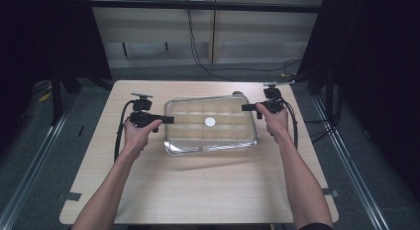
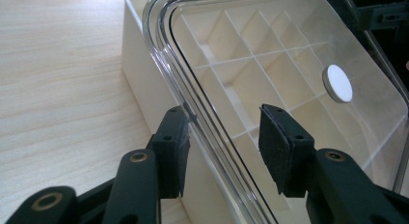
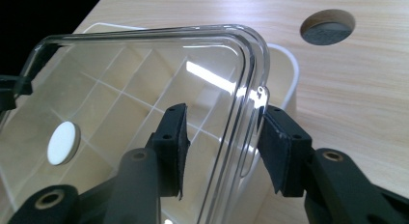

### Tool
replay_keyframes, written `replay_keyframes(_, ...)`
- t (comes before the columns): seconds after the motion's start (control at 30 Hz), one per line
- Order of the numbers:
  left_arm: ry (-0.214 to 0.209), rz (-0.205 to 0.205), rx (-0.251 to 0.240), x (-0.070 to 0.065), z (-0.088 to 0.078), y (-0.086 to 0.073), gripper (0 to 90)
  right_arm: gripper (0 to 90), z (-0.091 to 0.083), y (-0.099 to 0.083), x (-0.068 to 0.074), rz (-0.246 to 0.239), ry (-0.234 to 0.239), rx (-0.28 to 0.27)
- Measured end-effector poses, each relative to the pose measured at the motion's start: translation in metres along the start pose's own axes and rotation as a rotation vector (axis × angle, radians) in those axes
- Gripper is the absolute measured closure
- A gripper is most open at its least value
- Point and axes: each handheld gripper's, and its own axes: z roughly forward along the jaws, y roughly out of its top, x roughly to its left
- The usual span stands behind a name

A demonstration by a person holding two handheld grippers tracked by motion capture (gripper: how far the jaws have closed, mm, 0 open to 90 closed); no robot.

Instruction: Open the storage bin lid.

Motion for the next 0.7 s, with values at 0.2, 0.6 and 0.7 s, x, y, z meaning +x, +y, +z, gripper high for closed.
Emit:
replay_keyframes(0.2,0.01,-0.001,-0.009,0.0006,-0.0031,0.0006,55.3,57.9,-0.0038,0.0001,0.0002,-0.008,0.062,-0.018)
replay_keyframes(0.6,-0.009,-0.001,-0.007,0.0022,-0.0031,0.0027,55.3,51.4,-0.0023,0.0009,0.0085,-0.041,0.068,0.022)
replay_keyframes(0.7,-0.007,0.002,-0.007,0.0016,-0.0038,0.0026,55.4,53.9,-0.0038,0.0011,0.0083,-0.029,0.075,0.009)
